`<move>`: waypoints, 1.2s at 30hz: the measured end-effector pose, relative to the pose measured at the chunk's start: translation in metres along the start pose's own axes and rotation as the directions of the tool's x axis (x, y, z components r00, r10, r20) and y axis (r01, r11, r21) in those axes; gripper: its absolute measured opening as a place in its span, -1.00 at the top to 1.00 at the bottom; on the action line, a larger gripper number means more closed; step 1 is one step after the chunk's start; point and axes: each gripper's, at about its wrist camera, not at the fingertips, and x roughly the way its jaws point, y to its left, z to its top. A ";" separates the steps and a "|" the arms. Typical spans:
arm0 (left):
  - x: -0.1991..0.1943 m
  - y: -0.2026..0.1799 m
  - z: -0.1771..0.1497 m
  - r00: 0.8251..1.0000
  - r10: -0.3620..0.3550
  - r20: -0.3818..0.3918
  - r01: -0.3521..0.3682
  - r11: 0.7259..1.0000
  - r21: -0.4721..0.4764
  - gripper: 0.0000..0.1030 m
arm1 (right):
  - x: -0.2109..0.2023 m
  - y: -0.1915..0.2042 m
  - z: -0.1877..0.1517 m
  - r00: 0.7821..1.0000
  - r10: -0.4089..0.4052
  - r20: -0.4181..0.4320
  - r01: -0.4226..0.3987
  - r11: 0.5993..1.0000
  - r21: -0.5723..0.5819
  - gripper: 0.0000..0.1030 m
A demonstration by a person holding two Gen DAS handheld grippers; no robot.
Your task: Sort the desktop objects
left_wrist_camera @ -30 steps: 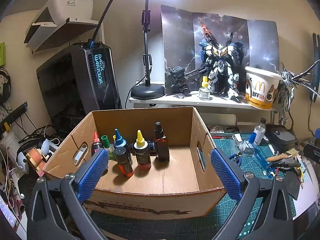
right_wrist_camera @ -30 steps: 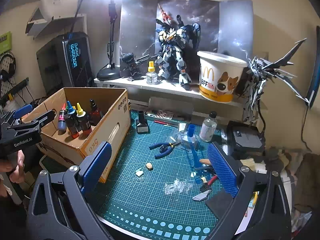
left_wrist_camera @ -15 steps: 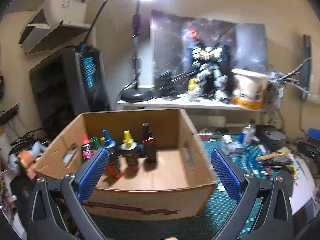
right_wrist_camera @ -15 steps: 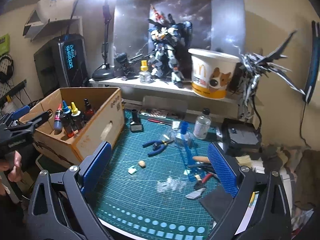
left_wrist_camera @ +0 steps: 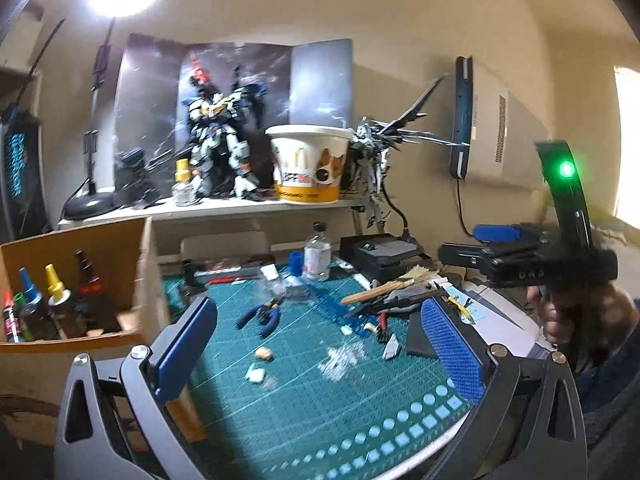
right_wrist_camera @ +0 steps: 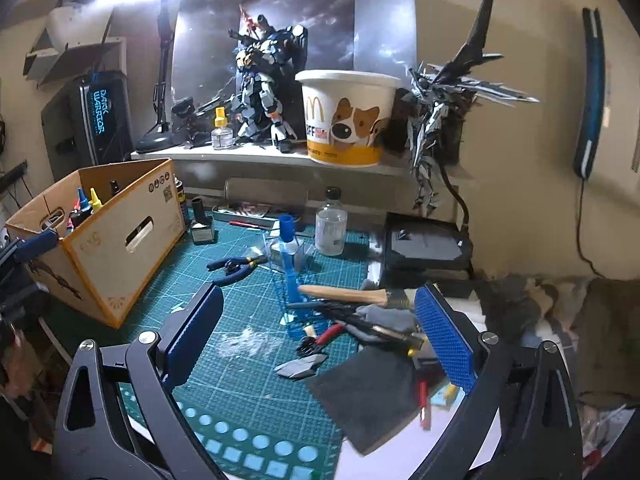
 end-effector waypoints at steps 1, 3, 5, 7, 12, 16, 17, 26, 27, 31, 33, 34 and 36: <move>0.006 -0.004 -0.002 1.000 0.013 0.017 -0.013 1.000 0.004 -1.00 | 0.004 -0.004 0.001 1.000 0.009 -0.001 -0.009 1.000 0.003 -0.88; 0.022 -0.006 -0.003 0.997 0.073 0.024 -0.073 0.997 -0.007 -1.00 | 0.015 -0.009 0.005 1.000 0.026 0.006 -0.026 1.000 0.003 -0.87; 0.038 -0.001 -0.001 0.993 0.118 0.030 -0.117 0.992 -0.051 -1.00 | 0.030 -0.012 0.011 0.999 0.053 0.010 -0.053 0.999 -0.011 -0.87; 0.060 0.008 0.002 0.980 0.199 0.012 -0.197 0.975 -0.107 -1.00 | 0.049 -0.016 0.018 0.997 0.073 0.009 -0.072 0.997 -0.026 -0.87; 0.111 0.026 0.004 0.910 0.410 -0.054 -0.413 0.898 -0.151 -1.00 | 0.121 -0.024 0.040 0.996 0.083 -0.023 -0.083 0.996 -0.032 -0.87; 0.151 0.056 0.000 0.863 0.478 -0.163 -0.505 0.829 -0.239 -1.00 | 0.192 -0.025 0.053 0.993 0.064 -0.099 -0.065 0.998 -0.009 -0.86; 0.161 0.064 -0.001 0.856 0.477 -0.199 -0.516 0.817 -0.259 -1.00 | 0.210 -0.024 0.054 0.991 0.048 -0.122 -0.049 0.999 -0.007 -0.72; 0.220 0.108 -0.010 0.779 0.499 -0.379 -0.609 0.747 -0.268 -0.94 | 0.285 -0.022 0.054 0.964 -0.026 -0.264 0.033 0.999 0.021 -0.62; 0.224 0.110 -0.008 0.783 0.499 -0.371 -0.604 0.751 -0.265 -0.94 | 0.288 -0.023 0.054 0.963 -0.026 -0.268 0.035 0.999 0.029 -0.62; 0.244 0.113 -0.010 0.727 0.546 -0.417 -0.663 0.716 -0.218 -0.94 | 0.297 -0.027 0.051 0.962 -0.018 -0.272 0.038 0.997 0.069 -0.60; 0.257 0.113 -0.013 0.687 0.567 -0.454 -0.696 0.694 -0.186 -0.93 | 0.302 -0.031 0.050 0.961 -0.006 -0.276 0.031 0.996 0.084 -0.48; 0.263 0.119 -0.016 0.689 0.542 -0.482 -0.691 0.693 -0.208 -0.93 | 0.303 -0.034 0.049 0.960 0.011 -0.280 0.018 0.995 0.100 -0.37; 0.271 0.134 -0.023 0.686 0.488 -0.540 -0.692 0.666 -0.278 -0.70 | 0.307 -0.036 0.048 0.955 0.042 -0.294 -0.004 0.992 0.129 -0.37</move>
